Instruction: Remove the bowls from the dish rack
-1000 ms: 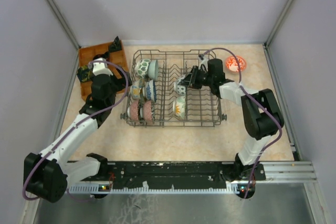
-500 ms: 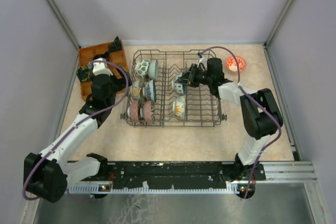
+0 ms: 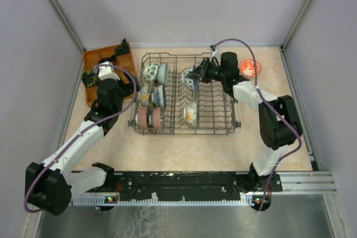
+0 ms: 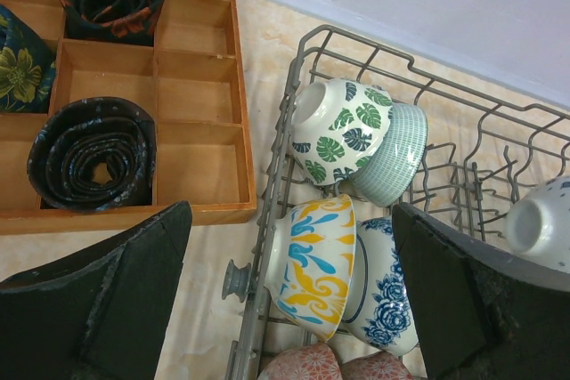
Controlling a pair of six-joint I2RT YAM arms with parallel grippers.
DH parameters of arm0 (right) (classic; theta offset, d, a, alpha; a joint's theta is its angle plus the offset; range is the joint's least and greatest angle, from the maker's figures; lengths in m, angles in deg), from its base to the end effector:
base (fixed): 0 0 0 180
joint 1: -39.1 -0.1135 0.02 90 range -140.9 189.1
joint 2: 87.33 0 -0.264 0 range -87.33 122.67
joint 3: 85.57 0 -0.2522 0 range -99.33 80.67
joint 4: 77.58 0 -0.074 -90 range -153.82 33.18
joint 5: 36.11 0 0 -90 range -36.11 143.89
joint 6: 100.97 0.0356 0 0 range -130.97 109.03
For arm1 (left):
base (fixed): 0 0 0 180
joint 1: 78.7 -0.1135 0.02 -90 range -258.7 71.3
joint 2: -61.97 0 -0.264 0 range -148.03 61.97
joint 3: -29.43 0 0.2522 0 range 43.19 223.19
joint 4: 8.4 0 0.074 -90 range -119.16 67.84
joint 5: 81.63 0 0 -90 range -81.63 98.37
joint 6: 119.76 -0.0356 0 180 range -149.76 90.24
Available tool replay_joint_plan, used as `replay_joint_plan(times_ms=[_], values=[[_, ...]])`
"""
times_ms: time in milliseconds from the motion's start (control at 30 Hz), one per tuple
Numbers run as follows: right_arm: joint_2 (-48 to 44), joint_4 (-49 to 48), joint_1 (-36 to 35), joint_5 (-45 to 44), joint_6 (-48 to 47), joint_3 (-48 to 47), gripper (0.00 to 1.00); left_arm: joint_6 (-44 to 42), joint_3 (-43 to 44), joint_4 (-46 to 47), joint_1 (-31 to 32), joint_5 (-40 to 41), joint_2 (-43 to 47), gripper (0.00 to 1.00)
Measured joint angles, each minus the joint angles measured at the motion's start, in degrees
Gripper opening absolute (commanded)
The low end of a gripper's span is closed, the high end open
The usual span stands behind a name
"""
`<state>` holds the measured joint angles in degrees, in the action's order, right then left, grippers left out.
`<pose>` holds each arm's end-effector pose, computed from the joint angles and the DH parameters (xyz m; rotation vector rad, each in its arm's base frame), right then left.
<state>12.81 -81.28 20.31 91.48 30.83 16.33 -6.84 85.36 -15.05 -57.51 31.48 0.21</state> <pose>0.3691 0.1485 0.2466 -0.0823 2.0488 1.3104 0.2383 -0.0774 0.2974 -0.3139 1.7471 -0.1962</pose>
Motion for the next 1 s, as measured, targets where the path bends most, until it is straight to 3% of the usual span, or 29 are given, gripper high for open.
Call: replay_joint_plan(times_ms=[267,533,833,1000], values=[[-4.37,12.35,1.38,-5.81,-7.58,-11.02,0.00,0.02,0.00,-0.02,0.00,0.00,0.00,0.99],[-4.37,31.17,6.75,-20.68,-18.84,-30.93,0.00,0.07,0.00,-0.02,0.00,-0.02,0.00,0.99],[13.05,51.12,12.33,-40.50,-30.27,-59.78,0.00,0.24,0.00,0.00,0.00,-0.02,0.00,0.99],[23.43,58.27,12.76,-46.10,-33.68,-66.31,0.00,0.26,0.00,-0.02,0.07,-0.04,0.00,0.99]])
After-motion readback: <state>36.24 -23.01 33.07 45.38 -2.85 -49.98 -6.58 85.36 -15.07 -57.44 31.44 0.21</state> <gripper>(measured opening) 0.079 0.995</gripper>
